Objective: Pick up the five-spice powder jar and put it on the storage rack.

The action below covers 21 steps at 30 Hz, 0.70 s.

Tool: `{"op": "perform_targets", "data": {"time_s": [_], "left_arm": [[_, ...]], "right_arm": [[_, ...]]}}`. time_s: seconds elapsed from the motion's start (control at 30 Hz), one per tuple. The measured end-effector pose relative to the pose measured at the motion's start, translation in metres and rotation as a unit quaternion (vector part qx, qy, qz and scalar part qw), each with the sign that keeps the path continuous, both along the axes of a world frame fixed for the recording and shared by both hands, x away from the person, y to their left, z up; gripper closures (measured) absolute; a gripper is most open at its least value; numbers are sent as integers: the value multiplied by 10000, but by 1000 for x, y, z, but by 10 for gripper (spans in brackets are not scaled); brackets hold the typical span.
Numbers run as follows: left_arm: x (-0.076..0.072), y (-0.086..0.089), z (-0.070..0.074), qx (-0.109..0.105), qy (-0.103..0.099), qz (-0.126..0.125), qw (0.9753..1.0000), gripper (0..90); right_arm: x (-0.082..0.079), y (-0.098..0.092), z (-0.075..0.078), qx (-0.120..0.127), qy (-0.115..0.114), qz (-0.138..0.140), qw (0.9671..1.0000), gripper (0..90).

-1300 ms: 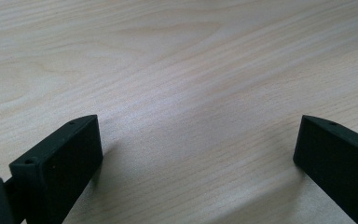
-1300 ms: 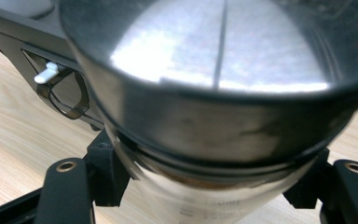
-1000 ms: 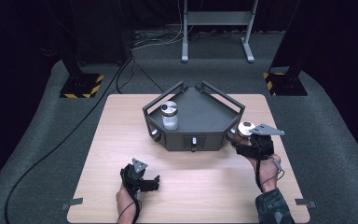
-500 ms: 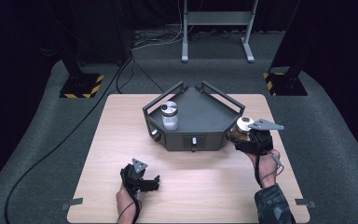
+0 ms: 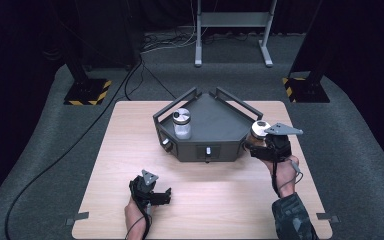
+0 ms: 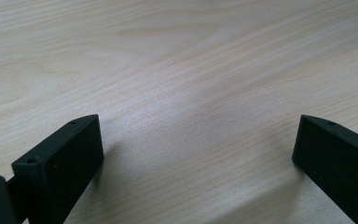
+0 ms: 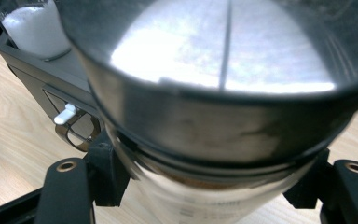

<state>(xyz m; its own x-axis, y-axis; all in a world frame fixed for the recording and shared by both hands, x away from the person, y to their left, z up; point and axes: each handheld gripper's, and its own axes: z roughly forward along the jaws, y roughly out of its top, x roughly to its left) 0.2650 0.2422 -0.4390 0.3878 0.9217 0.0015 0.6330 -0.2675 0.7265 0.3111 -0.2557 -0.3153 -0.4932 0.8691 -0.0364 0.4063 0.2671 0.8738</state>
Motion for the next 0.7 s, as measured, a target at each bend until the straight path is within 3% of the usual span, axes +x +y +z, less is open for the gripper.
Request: {"op": "perform_targets", "data": {"time_s": [0.7], "left_arm": [[0, 0, 0, 12, -10, 0, 10000, 15]], "right_arm": [[10, 9, 13, -9, -35, 151, 9999, 304]]}}
